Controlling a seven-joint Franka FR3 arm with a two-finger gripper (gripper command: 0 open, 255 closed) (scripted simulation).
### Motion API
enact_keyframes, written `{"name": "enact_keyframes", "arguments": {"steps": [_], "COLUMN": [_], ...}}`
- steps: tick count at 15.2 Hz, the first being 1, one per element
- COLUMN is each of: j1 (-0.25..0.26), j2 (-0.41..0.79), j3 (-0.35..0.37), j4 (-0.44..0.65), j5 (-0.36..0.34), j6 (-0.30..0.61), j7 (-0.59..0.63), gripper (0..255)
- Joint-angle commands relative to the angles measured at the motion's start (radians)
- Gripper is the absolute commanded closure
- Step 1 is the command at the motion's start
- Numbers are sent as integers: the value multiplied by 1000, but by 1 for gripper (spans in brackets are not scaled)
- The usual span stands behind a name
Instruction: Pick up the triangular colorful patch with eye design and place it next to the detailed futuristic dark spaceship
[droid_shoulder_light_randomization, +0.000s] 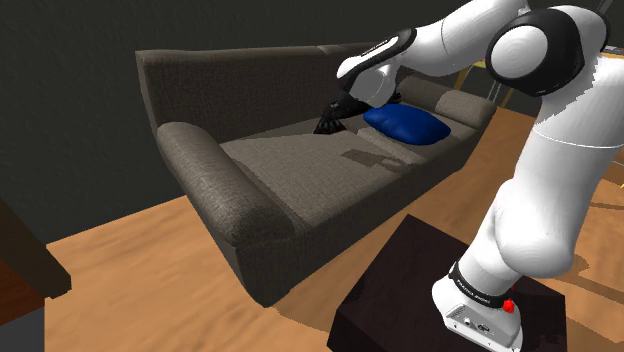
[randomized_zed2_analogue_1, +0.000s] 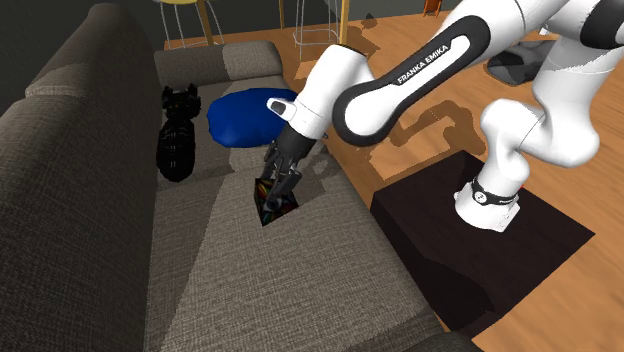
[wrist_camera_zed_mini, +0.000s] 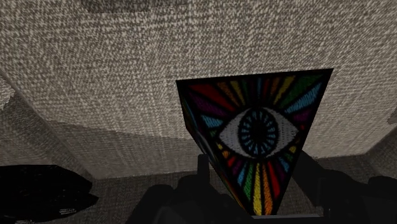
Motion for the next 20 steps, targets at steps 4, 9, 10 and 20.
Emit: {"name": "enact_keyframes", "arguments": {"steps": [4, 9, 10, 20], "j1": [19, 31, 32, 10], "j2": [-38, -74, -81, -107], "j3": [-28, -48, -50, -82], "j4": [18, 41, 46, 121], "j5": [-97, -182, -197, -244], "j6": [-43, -89, -98, -204], "j7": [84, 157, 171, 182], "gripper": [255, 255, 255, 255]}}
